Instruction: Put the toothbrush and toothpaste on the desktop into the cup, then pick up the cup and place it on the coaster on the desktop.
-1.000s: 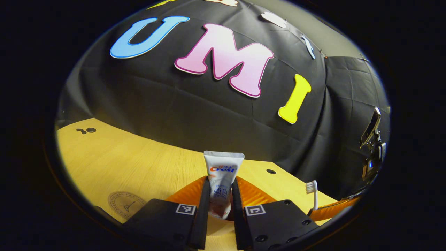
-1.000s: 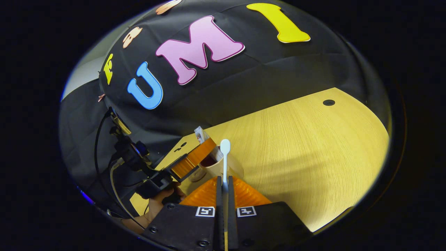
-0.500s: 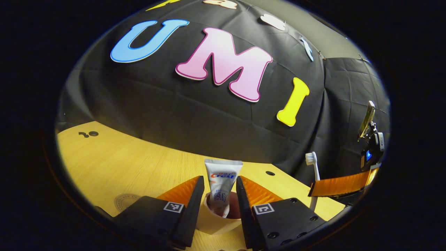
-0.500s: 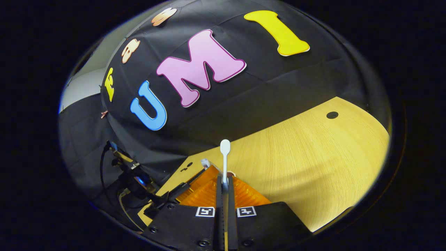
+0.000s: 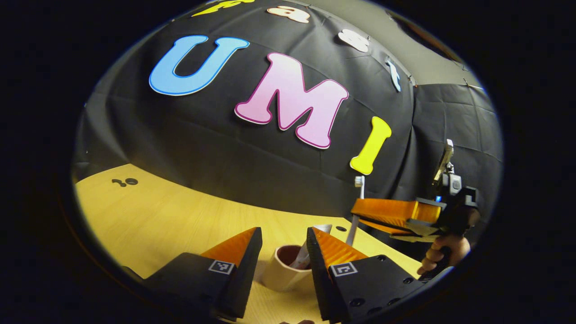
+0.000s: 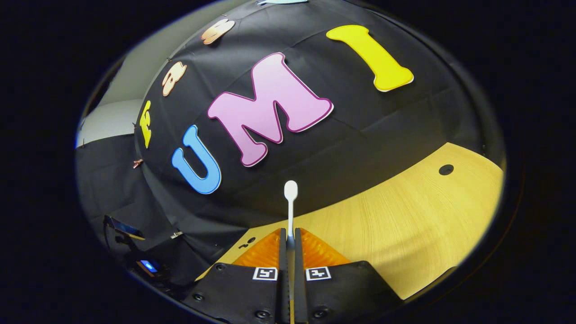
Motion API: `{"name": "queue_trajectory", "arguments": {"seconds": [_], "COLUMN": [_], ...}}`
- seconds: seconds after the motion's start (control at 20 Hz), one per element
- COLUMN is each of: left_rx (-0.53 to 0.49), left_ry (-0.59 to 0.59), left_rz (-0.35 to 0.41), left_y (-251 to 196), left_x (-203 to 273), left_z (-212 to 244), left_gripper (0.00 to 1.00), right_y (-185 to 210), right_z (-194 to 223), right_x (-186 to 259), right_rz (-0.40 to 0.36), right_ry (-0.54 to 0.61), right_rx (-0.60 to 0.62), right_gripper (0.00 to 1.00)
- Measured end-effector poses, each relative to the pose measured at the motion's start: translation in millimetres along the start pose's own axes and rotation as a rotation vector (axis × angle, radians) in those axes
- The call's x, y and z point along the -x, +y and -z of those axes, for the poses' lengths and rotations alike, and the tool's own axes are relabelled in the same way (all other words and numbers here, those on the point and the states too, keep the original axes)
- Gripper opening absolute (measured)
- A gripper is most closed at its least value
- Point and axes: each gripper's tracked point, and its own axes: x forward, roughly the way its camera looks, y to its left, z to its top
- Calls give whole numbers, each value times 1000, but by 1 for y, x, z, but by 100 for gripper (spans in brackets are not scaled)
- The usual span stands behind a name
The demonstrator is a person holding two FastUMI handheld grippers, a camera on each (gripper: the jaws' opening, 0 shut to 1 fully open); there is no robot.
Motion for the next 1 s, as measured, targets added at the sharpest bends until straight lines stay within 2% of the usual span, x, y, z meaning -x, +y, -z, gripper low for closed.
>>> {"name": "queue_trajectory", "arguments": {"seconds": [0.25, 0.4, 0.85, 1.0], "left_rx": [-11, 5, 36, 43], "left_ry": [70, 106, 130, 131], "left_rz": [-16, -19, -52, -62], "left_y": [10, 12, 27, 31], "left_x": [36, 45, 44, 44], "left_z": [23, 38, 52, 56], "left_gripper": [63, 63, 63, 63], "right_y": [21, 26, 31, 25], "right_z": [-6, -3, 25, 34], "right_x": [-16, -29, -40, -41], "right_rz": [-79, -108, -149, -131], "right_ry": [-73, -88, -66, -42], "right_rx": [35, 111, 306, 353], "right_gripper": [8, 8, 8, 8]}}
